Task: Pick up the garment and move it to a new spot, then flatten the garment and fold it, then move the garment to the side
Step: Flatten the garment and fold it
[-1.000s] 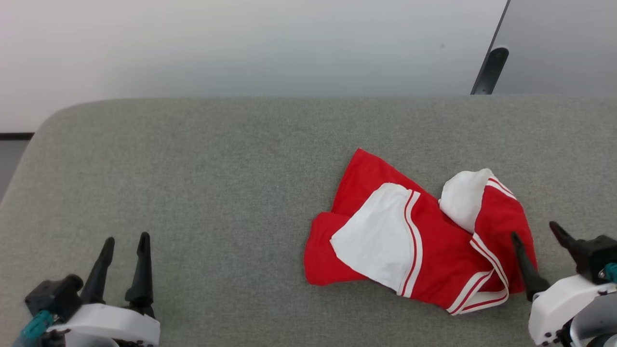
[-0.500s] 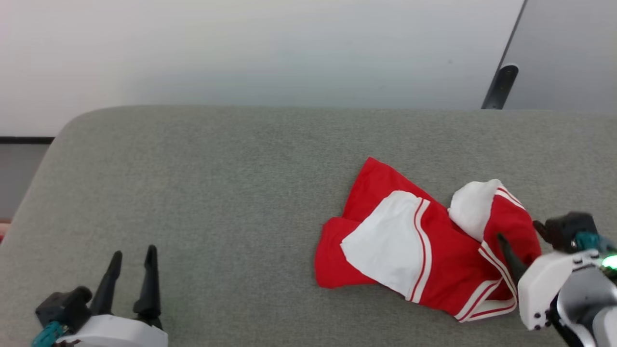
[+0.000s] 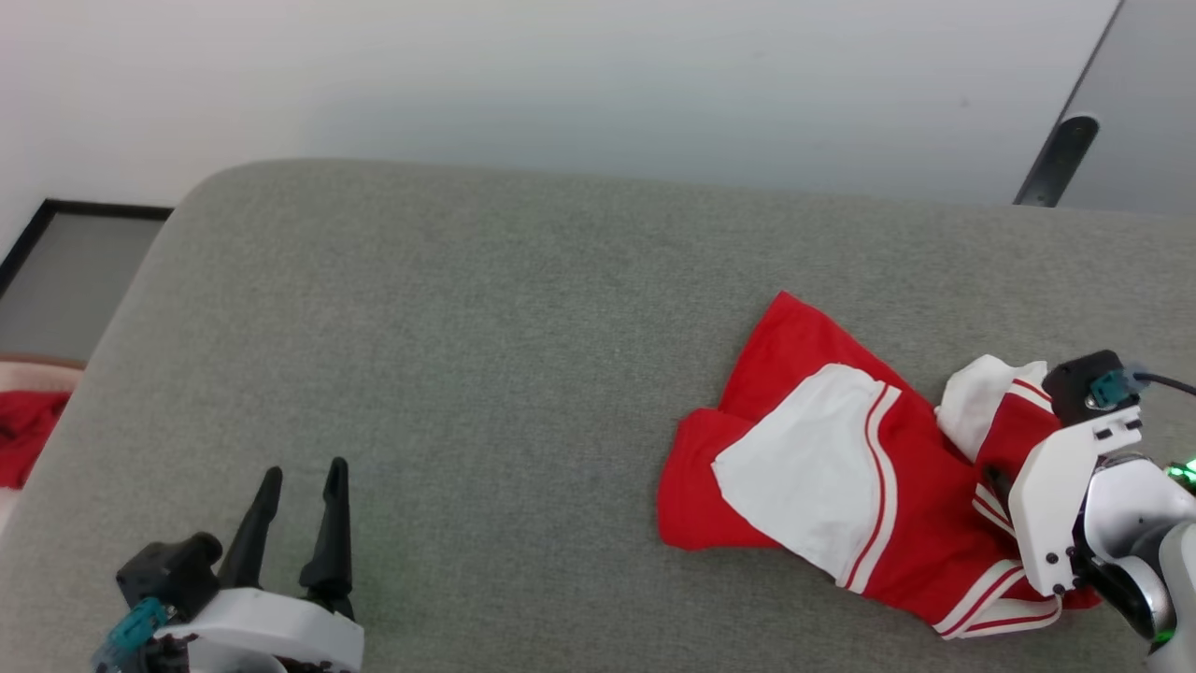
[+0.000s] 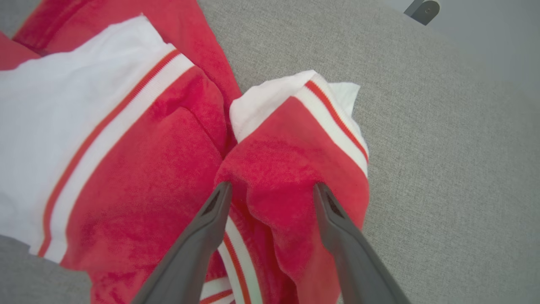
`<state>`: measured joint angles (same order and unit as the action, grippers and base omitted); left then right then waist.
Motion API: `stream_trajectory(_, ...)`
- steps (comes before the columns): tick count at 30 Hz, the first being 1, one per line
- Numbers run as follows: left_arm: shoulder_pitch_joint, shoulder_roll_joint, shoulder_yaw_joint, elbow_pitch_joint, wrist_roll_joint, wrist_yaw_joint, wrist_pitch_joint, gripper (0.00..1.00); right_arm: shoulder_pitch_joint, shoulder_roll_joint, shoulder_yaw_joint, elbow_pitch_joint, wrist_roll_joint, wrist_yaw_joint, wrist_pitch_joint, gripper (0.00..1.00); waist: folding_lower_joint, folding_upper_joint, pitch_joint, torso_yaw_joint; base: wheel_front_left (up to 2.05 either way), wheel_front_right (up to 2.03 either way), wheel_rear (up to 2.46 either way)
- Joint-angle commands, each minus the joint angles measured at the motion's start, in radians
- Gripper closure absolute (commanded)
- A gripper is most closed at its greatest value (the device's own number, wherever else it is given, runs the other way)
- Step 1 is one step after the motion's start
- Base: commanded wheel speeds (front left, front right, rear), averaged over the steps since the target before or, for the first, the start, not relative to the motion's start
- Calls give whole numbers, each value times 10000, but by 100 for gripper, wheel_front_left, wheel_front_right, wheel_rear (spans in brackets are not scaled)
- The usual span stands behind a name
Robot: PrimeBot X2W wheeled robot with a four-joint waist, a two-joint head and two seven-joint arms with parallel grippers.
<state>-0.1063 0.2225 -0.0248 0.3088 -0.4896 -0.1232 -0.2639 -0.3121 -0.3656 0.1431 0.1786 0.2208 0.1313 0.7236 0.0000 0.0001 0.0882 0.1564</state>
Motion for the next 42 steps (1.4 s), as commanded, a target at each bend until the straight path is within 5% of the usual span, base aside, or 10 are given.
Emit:
stream_trajectory(1,-194,-66,-32,46,79,-24,-4,0,-233,-91,106,89,34,-10,112,0,0,-1,185,194,0,0,0)
stream_trajectory(2,-200,-81,-39,66,86,-29,-4,0,-297,-108,108,152,36,-10,122,39,0,-1,210,224,0,0,0)
stream_trajectory(3,-201,-94,-54,94,95,-34,-4,0,-328,-115,136,184,62,-10,145,100,0,-1,237,253,0,0,0)
stream_trajectory(15,-211,-83,112,174,98,-71,-5,0,-177,-121,-807,-353,546,-10,-97,100,0,-1,294,181,0,0,0)
stream_trajectory(25,-279,-82,174,136,164,-75,-5,0,1359,630,-3811,-806,-70,-10,-373,100,0,-1,366,-143,0,0,0)
stream_trajectory(35,-370,-24,174,136,171,-86,-5,0,1781,1227,-4854,159,-592,-10,-696,100,0,-1,415,-408,0,0,0)
stream_trajectory(36,-368,-13,168,140,170,-87,-5,0,1674,1263,-4849,250,-656,-9,-877,73,0,-1,419,-437,0,0,0)
stream_trajectory(37,-359,6,182,144,169,-87,-5,0,1574,1292,-4827,315,-720,-9,-1032,31,0,-1,426,-473,0,0,0)
stream_trajectory(38,-365,19,181,146,172,-87,-5,0,1540,1293,-4800,370,-793,-9,-1123,0,0,-1,429,-503,0,0,0)
stream_trajectory(42,-362,63,205,129,177,-89,-5,0,1397,1229,-4676,351,-817,-9,-1300,0,0,-1,405,-640,0,0,0)
